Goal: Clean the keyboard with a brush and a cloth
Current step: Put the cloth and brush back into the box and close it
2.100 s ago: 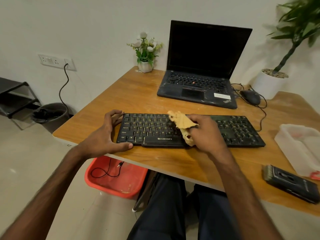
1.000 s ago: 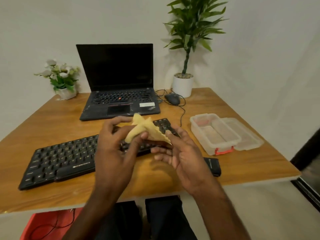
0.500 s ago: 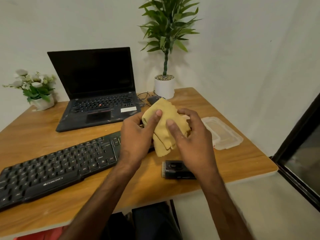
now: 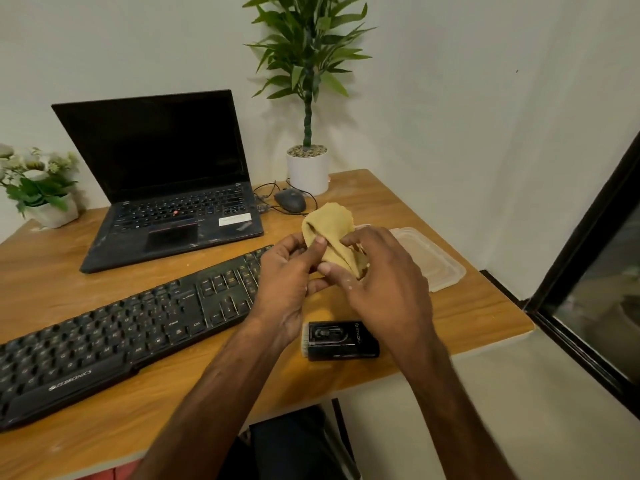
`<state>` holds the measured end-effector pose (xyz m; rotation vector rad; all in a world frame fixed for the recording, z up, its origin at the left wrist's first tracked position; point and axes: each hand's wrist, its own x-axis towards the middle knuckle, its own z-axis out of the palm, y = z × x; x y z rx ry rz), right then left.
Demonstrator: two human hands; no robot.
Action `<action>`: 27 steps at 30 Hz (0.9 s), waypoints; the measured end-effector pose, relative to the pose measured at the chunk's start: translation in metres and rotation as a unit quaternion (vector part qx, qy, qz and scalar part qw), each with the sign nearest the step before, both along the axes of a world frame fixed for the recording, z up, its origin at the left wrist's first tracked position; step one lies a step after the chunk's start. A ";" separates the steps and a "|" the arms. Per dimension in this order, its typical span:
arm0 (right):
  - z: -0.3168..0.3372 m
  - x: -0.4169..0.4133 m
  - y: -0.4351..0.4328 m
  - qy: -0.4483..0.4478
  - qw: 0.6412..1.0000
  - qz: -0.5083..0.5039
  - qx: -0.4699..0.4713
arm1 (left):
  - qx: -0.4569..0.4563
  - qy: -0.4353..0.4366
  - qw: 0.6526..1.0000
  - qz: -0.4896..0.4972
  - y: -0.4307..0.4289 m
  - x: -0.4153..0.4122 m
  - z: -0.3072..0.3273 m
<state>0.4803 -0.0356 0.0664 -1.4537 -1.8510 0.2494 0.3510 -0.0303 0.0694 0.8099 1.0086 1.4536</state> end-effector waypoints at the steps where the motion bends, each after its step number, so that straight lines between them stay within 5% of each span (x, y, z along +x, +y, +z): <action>1: 0.000 0.001 0.002 -0.002 0.999 -0.022 0.025 | 0.002 0.013 1.000 0.005 0.004 0.001 -0.001; 4: 0.004 0.005 0.007 0.002 0.995 -0.065 0.074 | -0.008 0.026 0.999 0.028 0.012 0.002 -0.006; 10: 0.006 -0.001 0.002 -0.157 0.967 -0.030 0.196 | -0.032 -0.015 0.998 0.044 0.020 0.015 -0.005; 16: 0.012 0.004 0.006 -0.205 0.972 -0.001 0.111 | -0.036 -0.025 0.998 0.054 0.023 0.020 -0.003; 18: 0.017 0.013 0.012 -0.141 0.989 0.019 0.045 | -0.039 -0.020 0.998 0.044 0.024 0.019 -0.003; 21: 0.022 0.026 0.021 0.093 0.995 -0.011 0.039 | -0.045 -0.023 0.998 0.033 0.029 0.020 0.000; 23: 0.020 0.033 0.036 0.123 0.992 -0.018 -0.020 | -0.046 -0.038 0.998 0.018 0.034 0.021 0.004; 27: 0.016 0.041 0.064 0.296 0.941 0.050 -0.155 | -0.073 -0.042 0.996 -0.039 0.047 0.024 0.012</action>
